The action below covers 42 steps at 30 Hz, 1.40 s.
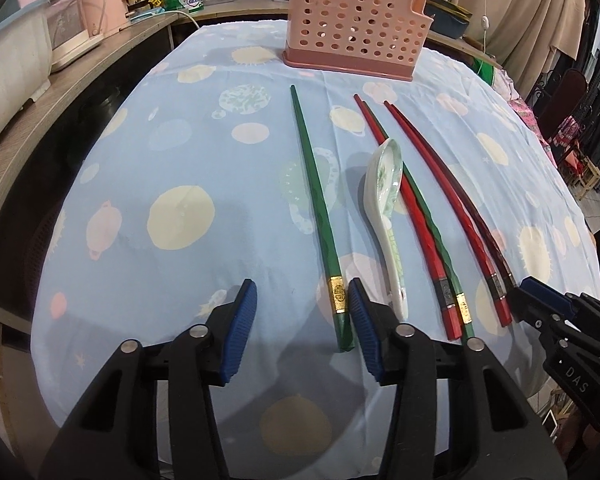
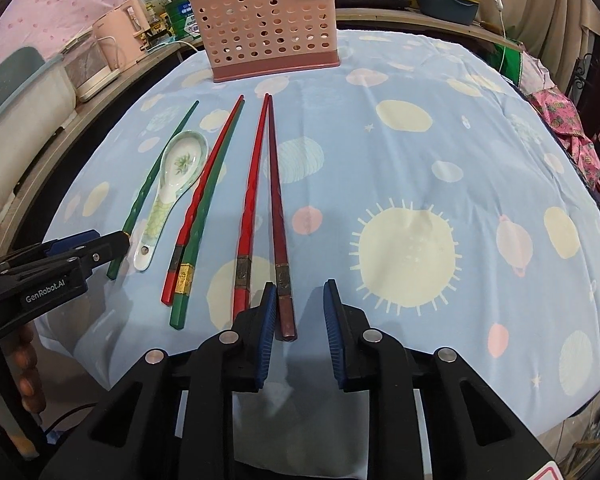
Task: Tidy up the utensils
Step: 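Move both open tools back down to the remaining utensils, then grasp a green chopstick with the left tool while the right tool grasps a red chopstick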
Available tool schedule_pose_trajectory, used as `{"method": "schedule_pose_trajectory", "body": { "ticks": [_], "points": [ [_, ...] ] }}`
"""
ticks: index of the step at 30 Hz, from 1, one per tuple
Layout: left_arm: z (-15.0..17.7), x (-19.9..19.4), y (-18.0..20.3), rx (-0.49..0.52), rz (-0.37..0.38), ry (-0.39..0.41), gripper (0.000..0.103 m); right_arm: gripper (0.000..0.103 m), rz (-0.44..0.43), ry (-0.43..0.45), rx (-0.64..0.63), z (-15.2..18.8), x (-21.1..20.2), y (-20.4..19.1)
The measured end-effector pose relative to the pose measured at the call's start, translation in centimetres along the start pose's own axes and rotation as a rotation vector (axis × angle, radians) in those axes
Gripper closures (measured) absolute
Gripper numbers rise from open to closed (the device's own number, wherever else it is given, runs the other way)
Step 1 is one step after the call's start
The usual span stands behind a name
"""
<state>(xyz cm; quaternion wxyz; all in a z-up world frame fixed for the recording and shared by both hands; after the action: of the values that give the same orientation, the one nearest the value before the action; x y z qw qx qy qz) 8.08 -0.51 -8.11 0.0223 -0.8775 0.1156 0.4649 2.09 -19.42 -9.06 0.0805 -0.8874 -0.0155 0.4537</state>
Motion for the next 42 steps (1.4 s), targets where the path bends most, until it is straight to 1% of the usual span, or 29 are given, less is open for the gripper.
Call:
{"method": "schedule_pose_trajectory", "body": {
  "ticks": [2,3,4,5,6,7,8,16,19,24,29,35,39,42],
  "points": [
    [0.0,0.0,-0.1,-0.003,0.006,0.002,0.076,0.083,0.001,0.000,0.001,0.0,0.0,0.0],
    [0.0,0.0,-0.1,-0.004,0.011,0.002,0.079,0.083,0.002,0.001,0.000,-0.1,0.0,0.0],
    [-0.1,0.0,-0.2,-0.007,0.016,0.002,0.086,0.086,0.003,0.001,0.000,-0.1,0.0,0.0],
    [0.0,-0.1,-0.2,-0.009,0.022,0.002,0.089,0.088,0.003,0.002,0.002,-0.1,0.0,0.1],
    [0.0,-0.1,-0.3,-0.012,0.028,0.002,0.091,0.089,0.001,0.002,0.003,-0.1,0.0,0.1],
    [-0.1,0.0,-0.3,-0.013,0.030,0.002,0.096,0.092,0.000,0.002,0.003,-0.1,0.0,0.1],
    [-0.1,0.0,-0.4,-0.014,0.031,0.002,0.096,0.094,-0.001,0.002,0.003,-0.1,0.0,0.1],
    [-0.5,-0.9,-0.6,-0.026,0.032,0.021,0.096,0.096,-0.003,0.018,0.001,-0.3,-0.6,0.2],
    [-1.0,-2.0,-0.9,-0.036,0.033,0.042,0.096,0.096,-0.005,0.046,0.005,-0.9,-1.5,0.3],
    [-2.9,-4.1,-1.4,-0.058,0.041,0.097,0.096,0.096,-0.015,0.109,0.013,-2.6,-3.4,0.4],
    [-5.9,-6.5,-1.9,-0.074,0.050,0.173,0.096,0.096,-0.020,0.199,0.030,-5.5,-6.0,1.0],
    [-11.0,-9.5,-2.2,-0.072,0.051,0.295,0.096,0.096,-0.034,0.309,0.066,-10.1,-8.7,2.3],
    [-14.3,-11.0,-2.1,-0.071,0.059,0.360,0.096,0.096,-0.055,0.372,0.090,-13.2,-9.9,3.0],
    [-16.7,-11.9,-1.7,-0.064,0.068,0.399,0.096,0.096,-0.054,0.416,0.090,-15.5,-10.4,3.2]
  ]
}}
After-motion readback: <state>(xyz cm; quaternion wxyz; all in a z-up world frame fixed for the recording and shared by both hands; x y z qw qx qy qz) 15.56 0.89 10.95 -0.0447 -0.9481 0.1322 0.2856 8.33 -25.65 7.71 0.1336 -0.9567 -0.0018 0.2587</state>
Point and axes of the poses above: each gripper's, at about its wrist camera, not at the fingertips, and x roughly the way its jaws point, y to its right, z to its underside, the point moved 2 cm from there along x, roughly the way its jaws point, and after that the axes turned 2 degrees about y, right-handed, at the moved point
